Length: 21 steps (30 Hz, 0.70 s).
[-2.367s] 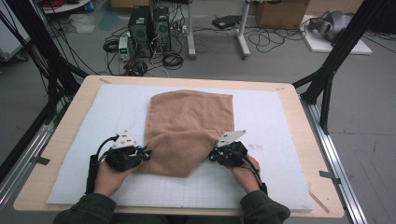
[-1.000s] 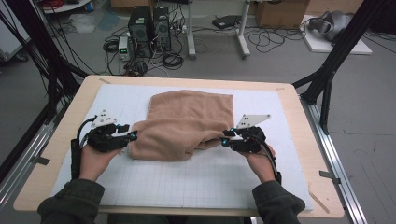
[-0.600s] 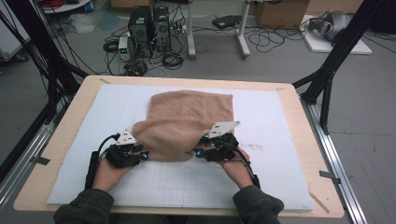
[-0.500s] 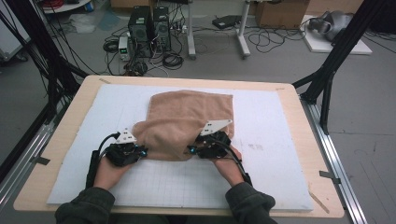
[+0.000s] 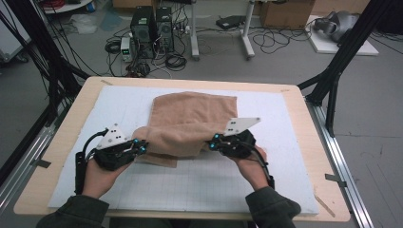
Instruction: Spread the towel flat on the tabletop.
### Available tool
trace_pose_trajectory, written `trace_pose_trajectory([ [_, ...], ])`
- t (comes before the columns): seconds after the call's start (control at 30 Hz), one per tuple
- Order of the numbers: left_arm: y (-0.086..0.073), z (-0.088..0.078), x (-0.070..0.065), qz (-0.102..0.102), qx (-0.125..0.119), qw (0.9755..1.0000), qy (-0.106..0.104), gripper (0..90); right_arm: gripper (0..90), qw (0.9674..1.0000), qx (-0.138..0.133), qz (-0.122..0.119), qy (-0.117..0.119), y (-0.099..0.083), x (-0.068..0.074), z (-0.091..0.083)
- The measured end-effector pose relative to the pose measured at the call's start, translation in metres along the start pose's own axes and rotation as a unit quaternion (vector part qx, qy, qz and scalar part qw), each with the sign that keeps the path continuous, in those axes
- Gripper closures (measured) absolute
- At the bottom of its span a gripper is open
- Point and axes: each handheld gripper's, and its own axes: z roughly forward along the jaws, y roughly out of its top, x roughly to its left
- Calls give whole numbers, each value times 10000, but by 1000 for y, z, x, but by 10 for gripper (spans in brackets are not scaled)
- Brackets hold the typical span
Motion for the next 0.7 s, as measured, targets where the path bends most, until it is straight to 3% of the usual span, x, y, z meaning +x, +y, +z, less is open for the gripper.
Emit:
trace_pose_trajectory([
  [0.17, 28, -24, -21, 226, -427, 9984, -286, 844, 858, 9994, -234, -222, -124, 19, 14, -51],
  [0.23, 32, -24, -23, 348, -391, 9983, -266, 843, 857, 9993, -175, -273, -170, 25, 13, -61],
  [0.3, 28, -12, -15, 283, -219, 9992, -160, 843, 856, 9999, -65, -122, -67, 23, 4, -58],
  [0.37, 18, 8, -1, 119, 52, 9999, -36, 842, 853, 9998, 148, -43, -86, 18, -7, -43],
  [0.47, 2, 44, 19, 105, 560, 9979, 297, 842, 853, 9984, 511, 229, -89, 6, -29, -2],
  [0.5, -3, 55, 25, 132, 743, 9962, 440, 842, 853, 9981, 530, 309, -82, 3, -33, 7],
  [0.57, -11, 74, 38, -30, 953, 9938, 565, 842, 851, 9962, 753, 428, -79, -4, -45, 32],
  [0.6, -14, 83, 43, 30, 1081, 9916, 709, 842, 849, 9956, 804, 477, -97, -7, -49, 42],
  [0.67, -20, 96, 54, -195, 1186, 9898, 759, 842, 843, 9939, 947, 553, -116, -13, -57, 59],
  [0.7, -23, 104, 58, -207, 1313, 9879, 795, 840, 841, 9930, 998, 613, -135, -16, -61, 65],
])
